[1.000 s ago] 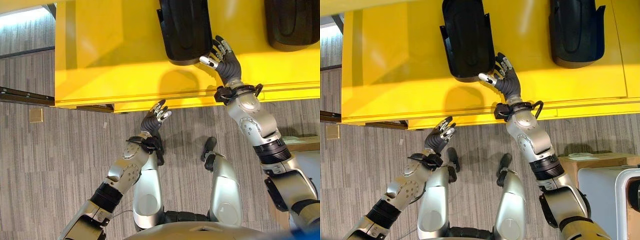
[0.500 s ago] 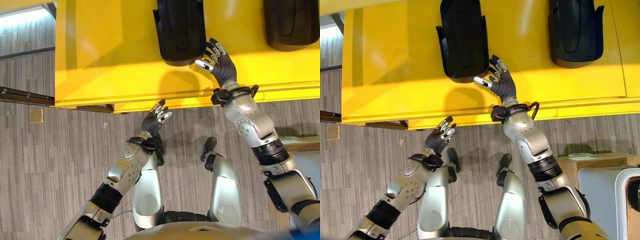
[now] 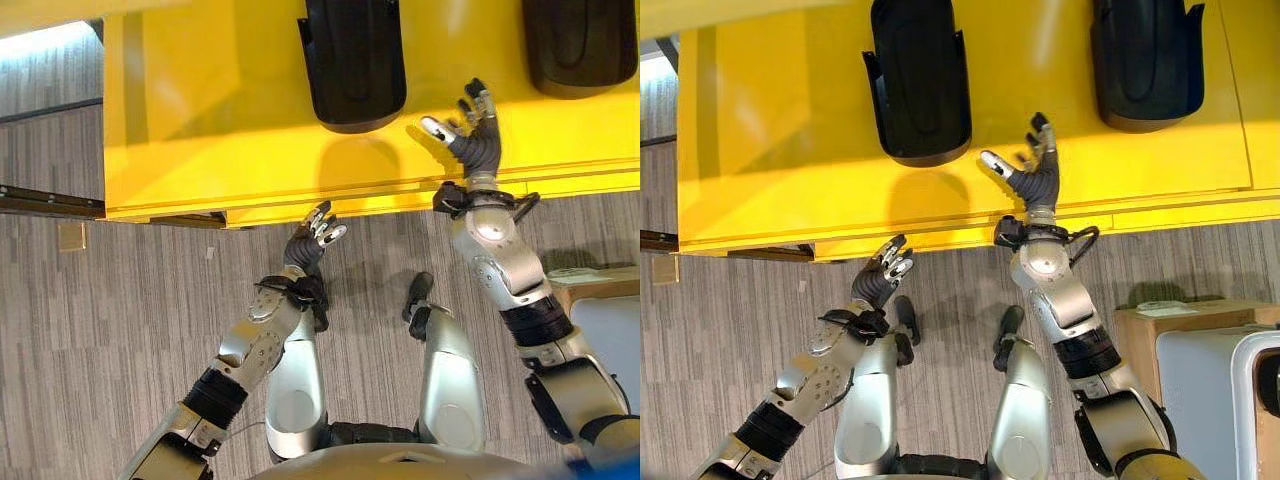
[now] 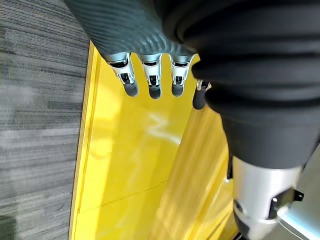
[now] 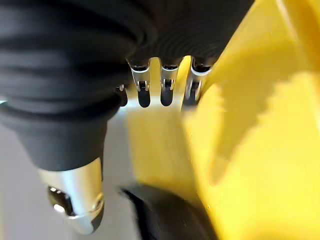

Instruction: Move parts from the plastic box to the shelf.

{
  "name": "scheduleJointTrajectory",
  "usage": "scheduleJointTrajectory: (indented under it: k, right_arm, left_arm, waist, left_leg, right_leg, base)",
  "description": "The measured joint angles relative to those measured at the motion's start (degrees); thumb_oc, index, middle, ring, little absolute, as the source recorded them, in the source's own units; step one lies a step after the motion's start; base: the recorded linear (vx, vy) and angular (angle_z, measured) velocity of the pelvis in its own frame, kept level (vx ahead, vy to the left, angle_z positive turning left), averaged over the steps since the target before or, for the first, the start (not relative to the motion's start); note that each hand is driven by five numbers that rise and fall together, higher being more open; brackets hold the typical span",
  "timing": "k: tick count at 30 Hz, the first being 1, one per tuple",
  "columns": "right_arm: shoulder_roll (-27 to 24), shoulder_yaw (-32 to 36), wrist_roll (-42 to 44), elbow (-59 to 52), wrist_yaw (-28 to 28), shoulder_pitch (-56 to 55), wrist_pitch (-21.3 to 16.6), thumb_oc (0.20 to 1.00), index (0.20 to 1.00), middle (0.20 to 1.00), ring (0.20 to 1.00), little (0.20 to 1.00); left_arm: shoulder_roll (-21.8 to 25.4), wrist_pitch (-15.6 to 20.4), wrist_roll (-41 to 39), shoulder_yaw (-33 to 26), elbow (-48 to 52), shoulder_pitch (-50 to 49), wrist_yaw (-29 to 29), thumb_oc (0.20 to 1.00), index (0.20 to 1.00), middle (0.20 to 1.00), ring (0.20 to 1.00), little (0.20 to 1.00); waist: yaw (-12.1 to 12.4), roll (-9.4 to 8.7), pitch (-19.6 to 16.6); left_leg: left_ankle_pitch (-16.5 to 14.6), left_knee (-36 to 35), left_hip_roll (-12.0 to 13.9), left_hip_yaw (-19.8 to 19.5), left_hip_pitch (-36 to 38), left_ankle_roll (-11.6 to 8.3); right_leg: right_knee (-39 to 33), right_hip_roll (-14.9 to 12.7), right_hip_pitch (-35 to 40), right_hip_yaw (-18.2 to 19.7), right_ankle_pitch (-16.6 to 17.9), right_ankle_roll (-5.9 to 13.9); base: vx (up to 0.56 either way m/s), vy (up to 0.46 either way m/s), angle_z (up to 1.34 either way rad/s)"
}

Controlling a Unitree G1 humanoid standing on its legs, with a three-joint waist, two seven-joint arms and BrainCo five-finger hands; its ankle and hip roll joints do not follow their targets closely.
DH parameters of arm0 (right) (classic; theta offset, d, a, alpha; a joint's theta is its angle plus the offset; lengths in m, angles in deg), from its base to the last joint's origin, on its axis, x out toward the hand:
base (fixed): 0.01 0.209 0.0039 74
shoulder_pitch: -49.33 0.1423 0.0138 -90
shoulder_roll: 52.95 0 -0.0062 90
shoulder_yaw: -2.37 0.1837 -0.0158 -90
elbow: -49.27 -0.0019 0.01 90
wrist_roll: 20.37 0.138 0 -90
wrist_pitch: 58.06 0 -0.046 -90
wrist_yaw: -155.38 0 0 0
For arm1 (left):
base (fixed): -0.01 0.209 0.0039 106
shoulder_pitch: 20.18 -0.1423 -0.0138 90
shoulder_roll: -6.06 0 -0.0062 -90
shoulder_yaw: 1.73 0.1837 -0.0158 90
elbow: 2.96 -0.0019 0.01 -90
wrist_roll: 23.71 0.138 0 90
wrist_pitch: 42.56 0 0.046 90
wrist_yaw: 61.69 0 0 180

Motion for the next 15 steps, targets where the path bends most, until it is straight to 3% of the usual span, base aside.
scheduleJointTrajectory:
  k: [3,7,11,15]
  right_arm:
    - [0.0,1.7,-6.4,-3.9,-1.6,-0.1,-2.8,1.0,1.0,1.0,1.0,1.0]
    - [0.0,0.8,-16.7,-9.8,0.6,-2.1,-5.3,1.0,1.0,1.0,1.0,1.0]
    - [-2.6,-1.9,-21.2,-10.4,9.3,-7.1,-5.3,1.0,1.0,1.0,1.0,1.0]
    - [-13.7,-3.4,-24.7,-13.7,22.8,-17.4,-5.3,1.0,1.0,1.0,1.0,1.0]
  left_arm:
    - [-0.7,0.3,0.0,0.3,0.1,-0.8,-0.2,1.0,1.0,1.0,1.0,1.0]
    - [-0.6,1.6,0.0,0.2,0.1,-1.2,-0.3,1.0,1.0,1.0,1.0,1.0]
    - [-0.6,1.5,0.0,-0.7,0.2,-3.4,0.5,1.0,1.0,1.0,1.0,1.0]
    - [1.5,0.2,0.0,-6.0,2.2,-8.3,5.0,1.0,1.0,1.0,1.0,1.0]
  waist:
    - [-0.9,0.24,0.1]
    - [-1.0,0.68,0.2]
    - [-1.1,0.86,0.2]
    - [-1.0,0.97,0.2]
  left_leg:
    - [-0.1,-0.1,-0.1,0.4,0.6,0.03]
    - [0.0,-1.1,-0.2,1.4,2.5,-0.09]
    - [1.1,-4.3,-0.8,1.5,6.0,-0.41]
    - [2.0,-7.2,-0.9,1.4,9.4,-0.79]
  right_leg:
    - [0.3,0.0,0.0,0.6,0.0,0.01]
    - [-0.1,0.1,1.0,1.3,0.1,0.01]
    - [-2.4,0.4,4.0,1.3,0.6,0.27]
    - [-4.6,1.0,8.0,0.0,0.8,0.42]
  base:
    - [0.0,0.068,-0.11]
    - [0.0,0.026,-0.06]
    - [-0.02,-0.022,-0.01]
    - [0.0,-0.074,0.06]
